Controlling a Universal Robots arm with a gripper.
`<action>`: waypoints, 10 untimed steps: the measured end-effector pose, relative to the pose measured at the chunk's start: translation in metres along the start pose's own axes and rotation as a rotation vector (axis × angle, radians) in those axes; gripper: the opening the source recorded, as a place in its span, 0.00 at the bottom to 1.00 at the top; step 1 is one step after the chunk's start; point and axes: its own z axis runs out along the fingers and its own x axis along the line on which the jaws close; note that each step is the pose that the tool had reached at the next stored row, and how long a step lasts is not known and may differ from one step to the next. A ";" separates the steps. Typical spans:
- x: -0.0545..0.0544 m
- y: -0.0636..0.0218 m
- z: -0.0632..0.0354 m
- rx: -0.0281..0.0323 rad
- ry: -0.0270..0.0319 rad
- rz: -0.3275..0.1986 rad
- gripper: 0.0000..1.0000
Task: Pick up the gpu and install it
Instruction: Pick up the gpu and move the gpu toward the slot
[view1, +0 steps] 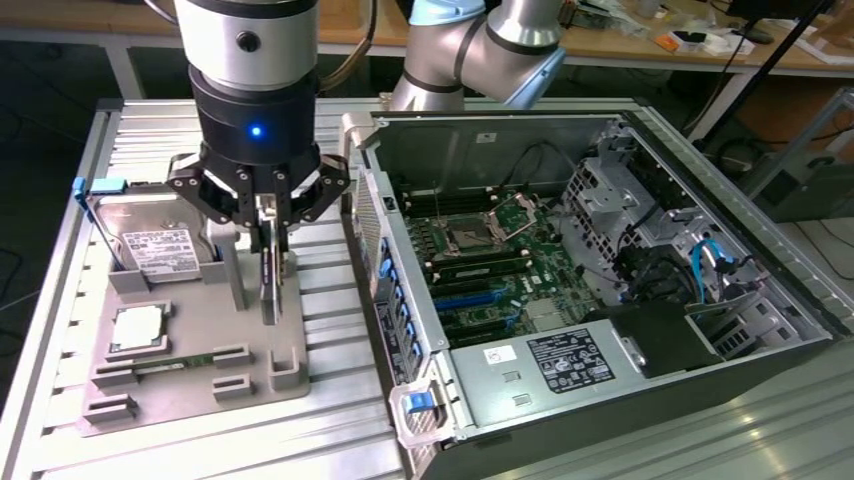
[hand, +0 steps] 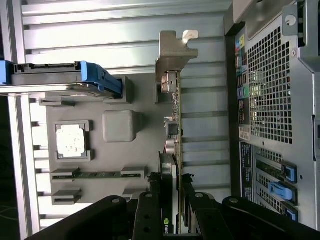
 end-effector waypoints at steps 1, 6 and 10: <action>0.000 0.0000 -0.0005 0.0000 0.0000 0.000 0.27; 0.000 0.0001 -0.0033 -0.0001 -0.0001 0.000 0.27; 0.000 0.0001 -0.0058 -0.0001 -0.0001 0.000 0.27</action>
